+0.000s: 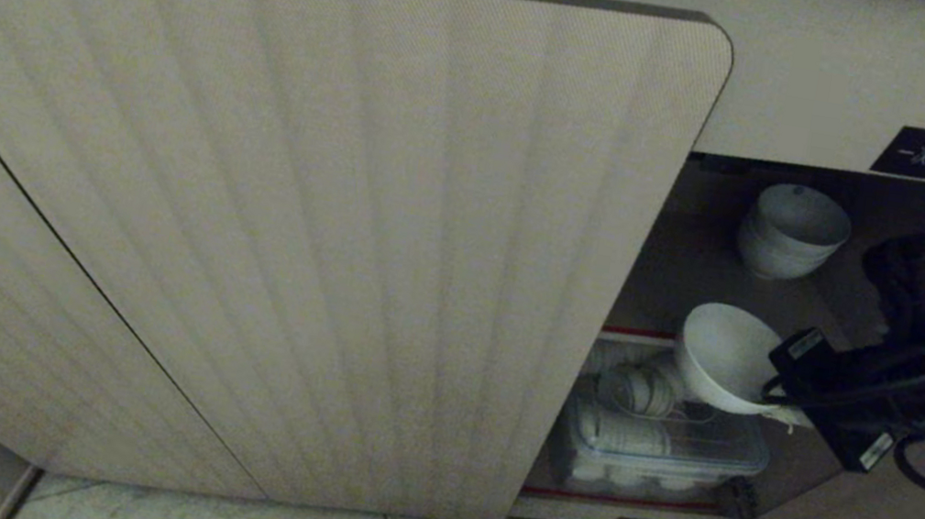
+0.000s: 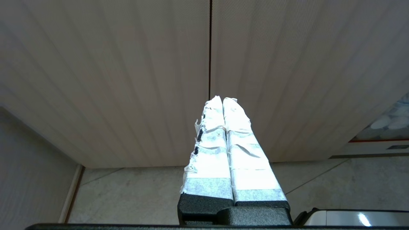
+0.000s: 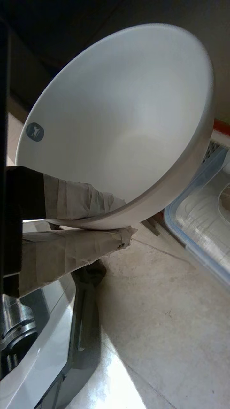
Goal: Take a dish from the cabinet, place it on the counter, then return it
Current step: Put it back into the cabinet
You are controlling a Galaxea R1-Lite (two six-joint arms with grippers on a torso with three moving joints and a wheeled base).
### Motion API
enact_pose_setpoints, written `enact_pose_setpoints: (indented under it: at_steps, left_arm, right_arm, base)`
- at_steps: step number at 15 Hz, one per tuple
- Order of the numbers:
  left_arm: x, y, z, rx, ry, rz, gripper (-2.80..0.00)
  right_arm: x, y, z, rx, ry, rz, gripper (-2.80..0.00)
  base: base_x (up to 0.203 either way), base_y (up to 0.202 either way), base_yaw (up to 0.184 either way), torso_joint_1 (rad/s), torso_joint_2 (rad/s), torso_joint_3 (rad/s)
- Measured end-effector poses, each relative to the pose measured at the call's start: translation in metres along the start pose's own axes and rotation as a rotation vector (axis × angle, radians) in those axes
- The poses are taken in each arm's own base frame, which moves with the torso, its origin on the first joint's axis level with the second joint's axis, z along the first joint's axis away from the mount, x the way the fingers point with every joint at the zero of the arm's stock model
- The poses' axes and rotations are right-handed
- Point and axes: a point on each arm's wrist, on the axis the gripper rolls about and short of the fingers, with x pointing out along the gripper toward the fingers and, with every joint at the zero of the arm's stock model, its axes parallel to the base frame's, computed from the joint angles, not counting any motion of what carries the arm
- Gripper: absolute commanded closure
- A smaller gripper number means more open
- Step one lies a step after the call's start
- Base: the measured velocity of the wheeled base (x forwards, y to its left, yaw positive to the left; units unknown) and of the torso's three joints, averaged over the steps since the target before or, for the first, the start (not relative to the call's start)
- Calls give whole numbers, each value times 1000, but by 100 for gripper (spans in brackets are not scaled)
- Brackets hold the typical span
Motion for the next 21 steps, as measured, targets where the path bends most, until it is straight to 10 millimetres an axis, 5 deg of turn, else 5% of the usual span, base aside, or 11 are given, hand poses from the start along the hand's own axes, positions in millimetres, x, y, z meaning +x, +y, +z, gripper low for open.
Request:
enact_pose_setpoints:
  at_steps: [21]
  left_arm:
    - [0, 0, 0, 1, 0, 0, 0]
  right_arm:
    - [36, 24, 28, 34, -78, -14, 0]
  base:
    - [0, 0, 0, 0, 0, 0]
